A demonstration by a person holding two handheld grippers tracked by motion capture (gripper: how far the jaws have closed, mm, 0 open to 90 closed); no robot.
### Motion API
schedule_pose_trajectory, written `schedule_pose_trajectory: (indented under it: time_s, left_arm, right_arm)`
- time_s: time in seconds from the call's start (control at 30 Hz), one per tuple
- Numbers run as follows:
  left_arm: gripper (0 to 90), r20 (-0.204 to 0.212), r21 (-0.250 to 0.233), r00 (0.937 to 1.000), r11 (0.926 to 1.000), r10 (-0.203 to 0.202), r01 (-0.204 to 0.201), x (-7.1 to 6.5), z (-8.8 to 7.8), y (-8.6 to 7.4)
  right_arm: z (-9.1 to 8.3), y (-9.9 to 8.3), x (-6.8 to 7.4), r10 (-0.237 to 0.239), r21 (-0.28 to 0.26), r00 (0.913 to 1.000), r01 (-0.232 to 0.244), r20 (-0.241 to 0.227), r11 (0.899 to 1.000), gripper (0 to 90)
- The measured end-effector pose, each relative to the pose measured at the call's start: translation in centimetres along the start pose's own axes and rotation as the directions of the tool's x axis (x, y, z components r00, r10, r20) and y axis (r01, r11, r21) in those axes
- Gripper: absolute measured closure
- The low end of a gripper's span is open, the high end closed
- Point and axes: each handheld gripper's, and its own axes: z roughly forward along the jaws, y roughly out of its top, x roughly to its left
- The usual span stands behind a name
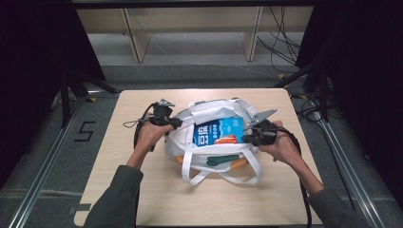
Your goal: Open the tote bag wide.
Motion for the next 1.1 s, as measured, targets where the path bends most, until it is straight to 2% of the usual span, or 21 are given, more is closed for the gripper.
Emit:
schedule_pose_trajectory:
  time_s: [0.03,0.07,0.1,0.17,0.2,0.23,0.3,0.33,0.4,0.47,0.57,0.6,0.63,0.67,0.7,0.73,0.8,0.83,0.9,1.0,1.1]
  left_arm:
    - [83.4,-0.009,0.028,0.9982,0.9978,-0.059,0.059,0.9,0.9,-0.8]
    - [82.9,0.024,0.021,0.9907,0.9909,-0.134,0.133,1.6,1.5,-1.3]
    - [83.7,0.039,0.003,0.9854,0.9861,-0.166,0.166,1.8,1.6,-1.5]
    - [83.9,0.007,0.013,0.9951,0.995,-0.099,0.099,1.1,1.3,-1.1]
    - [83.3,-0.005,0.017,0.9967,0.9966,-0.081,0.081,0.8,1.1,-0.9]
    - [82.0,-0.003,0.016,0.9969,0.9968,-0.079,0.079,0.7,0.7,-0.7]
    - [79.1,0.015,-0.004,0.9981,0.9982,-0.06,0.06,0.4,-0.4,-0.6]
    - [78.3,0.028,-0.011,0.998,0.9983,-0.057,0.057,0.1,-0.8,-0.7]
    - [77.4,0.048,-0.027,0.9987,0.9995,-0.016,0.018,-0.8,-2.0,-1.0]
    - [76.5,0.082,-0.033,0.9965,0.9993,0.02,-0.017,-1.9,-2.9,-1.7]
    - [75.4,0.12,-0.046,0.9908,0.9973,0.063,-0.058,-3.2,-4.3,-3.3]
    - [75.4,0.127,-0.046,0.9878,0.9954,0.09,-0.085,-3.3,-4.7,-3.9]
    - [75.7,0.135,-0.041,0.9861,0.995,0.096,-0.092,-2.9,-4.5,-4.6]
    - [77.9,0.12,-0.012,0.9908,0.998,0.063,-0.062,-2.3,-4.0,-5.2]
    - [81.7,0.134,-0.024,0.9909,0.9997,0.002,0.002,-1.7,-3.7,-5.7]
    - [82.5,0.158,-0.034,0.9862,0.9978,-0.051,0.057,-1.5,-3.6,-5.8]
    - [82.5,0.131,-0.033,0.9914,0.9995,0.0,0.004,-2.0,-3.9,-5.7]
    - [80.5,0.123,-0.033,0.9923,0.9994,0.016,-0.012,-2.5,-4.1,-5.6]
    - [76.2,0.126,-0.04,0.9912,0.9985,0.042,-0.037,-3.2,-5.0,-5.3]
    - [73.9,0.134,-0.084,0.988,0.9943,0.077,-0.066,-4.5,-6.0,-4.7]
    - [73.2,0.166,-0.098,0.9819,0.9924,0.09,-0.075,-6.1,-5.9,-4.5]
  right_arm:
    - [-0.1,-0.7,0.0,-0.009,-0.001,0.9999,0.009,-0.006,1.0,90.0]
    - [-0.3,-1.4,0.1,0.004,0.015,1.0,-0.004,-0.005,1.0,90.0]
    - [-0.2,-2.3,0.2,0.011,0.003,0.9999,-0.011,-0.002,1.0,90.0]
    - [0.2,-3.4,0.6,0.031,-0.022,0.9994,-0.032,-0.013,0.999,90.0]
    - [0.5,-3.6,0.5,0.009,-0.023,1.0,-0.009,-0.004,1.0,90.0]
    - [0.4,-3.4,0.6,0.031,-0.013,0.9995,-0.032,-0.009,0.999,90.0]
    - [-0.1,-2.7,0.6,0.02,-0.019,0.9998,-0.02,0.006,1.0,90.0]
    - [-0.6,-2.3,0.4,-0.004,-0.052,0.9998,0.005,0.018,0.999,90.0]
    - [-1.4,-1.6,0.3,-0.006,-0.088,0.9997,0.008,0.022,0.996,90.0]
    - [-1.9,-0.9,-0.2,-0.007,-0.134,0.9991,0.012,0.041,0.991,90.0]
    - [-1.8,-0.2,-0.7,0.018,-0.159,0.9984,-0.009,0.053,0.987,90.0]
    - [-1.8,-0.1,-1.0,0.019,-0.147,0.9982,-0.01,0.057,0.989,90.0]
    - [-1.4,-0.2,-1.4,0.029,-0.159,0.9964,-0.016,0.079,0.987,90.0]
    - [-1.0,-0.3,-1.8,0.035,-0.147,0.9948,-0.02,0.096,0.989,90.0]
    - [-0.5,-0.5,-2.4,0.033,-0.116,0.9933,-0.02,0.111,0.993,90.0]
    - [0.3,-0.9,-2.7,0.064,-0.093,0.99,-0.052,0.126,0.994,90.0]
    - [1.5,-1.8,-3.4,0.099,-0.044,0.9862,-0.094,0.132,0.995,90.0]
    - [2.1,-2.2,-3.5,0.117,-0.043,0.9854,-0.112,0.124,0.993,90.0]
    - [1.8,-2.3,-3.7,0.126,-0.038,0.9861,-0.122,0.109,0.992,90.0]
    - [0.6,-1.6,-3.2,0.101,-0.111,0.9897,-0.09,0.101,0.99,90.0]
    - [-0.6,-0.5,-1.9,0.066,-0.148,0.9947,-0.054,0.079,0.988,90.0]
